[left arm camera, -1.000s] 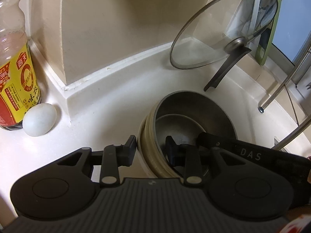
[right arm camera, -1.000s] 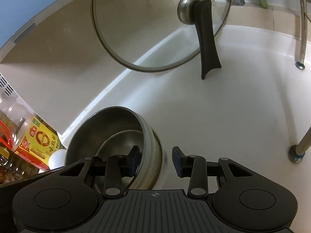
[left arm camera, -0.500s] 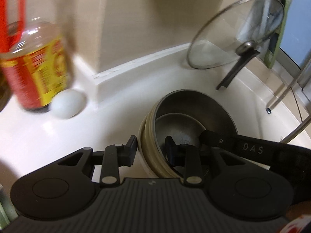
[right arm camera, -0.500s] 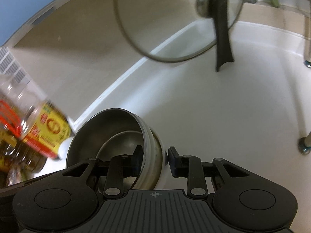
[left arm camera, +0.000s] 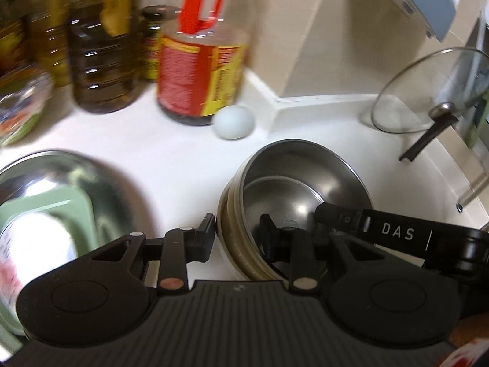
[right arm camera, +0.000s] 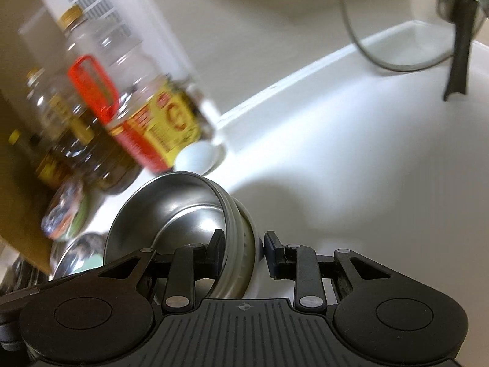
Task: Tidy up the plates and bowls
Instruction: 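Lift the whole bowl stack and carry it toward the steel basin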
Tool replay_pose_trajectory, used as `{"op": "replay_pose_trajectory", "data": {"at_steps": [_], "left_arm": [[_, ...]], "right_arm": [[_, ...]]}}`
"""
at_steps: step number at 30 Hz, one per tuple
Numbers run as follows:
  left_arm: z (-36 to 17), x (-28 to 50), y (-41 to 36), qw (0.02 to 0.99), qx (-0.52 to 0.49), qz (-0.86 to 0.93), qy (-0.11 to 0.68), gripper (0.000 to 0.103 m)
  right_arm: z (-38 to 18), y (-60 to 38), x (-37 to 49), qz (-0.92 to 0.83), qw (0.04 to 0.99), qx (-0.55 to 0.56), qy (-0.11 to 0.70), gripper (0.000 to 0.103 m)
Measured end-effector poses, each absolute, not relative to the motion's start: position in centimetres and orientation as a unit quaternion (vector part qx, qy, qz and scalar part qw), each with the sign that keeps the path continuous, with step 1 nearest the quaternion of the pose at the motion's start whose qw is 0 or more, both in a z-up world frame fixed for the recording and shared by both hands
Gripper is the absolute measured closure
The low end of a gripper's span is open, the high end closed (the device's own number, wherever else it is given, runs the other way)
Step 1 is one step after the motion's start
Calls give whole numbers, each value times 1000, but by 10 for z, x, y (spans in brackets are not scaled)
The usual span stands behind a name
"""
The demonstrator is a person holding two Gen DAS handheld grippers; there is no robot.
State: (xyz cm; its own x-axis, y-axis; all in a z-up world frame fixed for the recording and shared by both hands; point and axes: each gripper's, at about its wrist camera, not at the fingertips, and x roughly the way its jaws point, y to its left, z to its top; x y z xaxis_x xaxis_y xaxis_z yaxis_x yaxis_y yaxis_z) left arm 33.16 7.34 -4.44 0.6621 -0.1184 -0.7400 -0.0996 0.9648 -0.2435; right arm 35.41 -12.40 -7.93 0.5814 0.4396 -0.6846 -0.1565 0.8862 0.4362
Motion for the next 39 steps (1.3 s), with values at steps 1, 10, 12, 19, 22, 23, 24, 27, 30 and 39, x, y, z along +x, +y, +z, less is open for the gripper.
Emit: {"op": "replay_pose_trajectory", "data": {"at_steps": [1,10,12,19,22,23,24,27,30,39], "left_arm": [[-44,327,75,901,-136,1,411,75],[-43,298,77,900,-149,57,406,77],[-43,296,76,899,-151,66,405,77],[-43,291,72,899,-162,88,396,77],[-43,290,70,900,-161,92,395,77],[-43,290,70,901,-160,92,394,77],[-43,290,70,901,-159,92,393,77],[-44,289,70,903,-155,90,390,77],[-45,289,71,904,-158,83,389,77],[-46,291,75,909,-149,56,386,77]], "right_arm": [[-79,-122,352,177,872,164,425,74],[-81,-108,339,223,865,135,429,74],[-81,-107,339,228,864,132,429,74],[-78,-104,333,218,871,115,426,74],[-79,-105,332,208,870,122,429,74],[-79,-106,332,206,869,127,431,74],[-79,-106,332,204,869,132,431,74],[-79,-106,331,201,869,135,431,74],[-79,-106,331,199,870,140,428,75],[-79,-105,325,177,877,152,421,78]]}}
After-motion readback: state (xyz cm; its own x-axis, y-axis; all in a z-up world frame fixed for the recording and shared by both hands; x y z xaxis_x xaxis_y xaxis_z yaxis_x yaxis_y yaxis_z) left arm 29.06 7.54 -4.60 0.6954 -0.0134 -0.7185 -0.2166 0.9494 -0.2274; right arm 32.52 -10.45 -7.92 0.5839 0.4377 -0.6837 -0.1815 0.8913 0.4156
